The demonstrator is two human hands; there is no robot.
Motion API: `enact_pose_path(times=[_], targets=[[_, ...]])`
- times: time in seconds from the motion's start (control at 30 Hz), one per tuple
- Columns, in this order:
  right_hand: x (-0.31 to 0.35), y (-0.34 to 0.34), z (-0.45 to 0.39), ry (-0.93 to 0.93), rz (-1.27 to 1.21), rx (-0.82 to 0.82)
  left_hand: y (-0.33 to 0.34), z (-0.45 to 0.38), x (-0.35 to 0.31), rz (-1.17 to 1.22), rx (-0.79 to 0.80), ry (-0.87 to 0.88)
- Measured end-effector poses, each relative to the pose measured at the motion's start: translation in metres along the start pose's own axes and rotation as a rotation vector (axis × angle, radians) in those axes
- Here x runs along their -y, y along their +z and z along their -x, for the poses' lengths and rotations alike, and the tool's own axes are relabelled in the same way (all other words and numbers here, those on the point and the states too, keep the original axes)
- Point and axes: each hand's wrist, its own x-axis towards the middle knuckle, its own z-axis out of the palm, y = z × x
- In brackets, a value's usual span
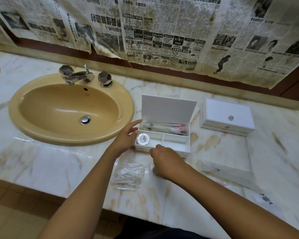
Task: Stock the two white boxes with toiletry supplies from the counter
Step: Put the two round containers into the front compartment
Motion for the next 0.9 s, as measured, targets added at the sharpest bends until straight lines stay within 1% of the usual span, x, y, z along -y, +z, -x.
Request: enact_pose_path(times=[0.13,0.23,0.33,0.53,0.9], targets=[[-0.005,-0.02,-0.013,0.026,-0.04,-0.205,0.0,0.001,0.001,0.01,0.005,-0.002],[-0.013,-0.027,-0.028,0.075,-0.081,-0.283,0.0,0.0,0.001,0.016,0.008,-0.004],[-0.018,-0.028,-0.041,0.109,-0.077,-0.272,0.0,0.0,0.002,0.008,0.009,0.01],[-0.021,-0.022,-0.056,0.158,-0.064,-0.171,-0.001,-0.001,0.004,0.014,0.009,0.032],[-0.026,-0.014,-0.064,0.188,-0.026,-0.103,-0.001,-0.004,0.007,0.011,0.004,0.032]])
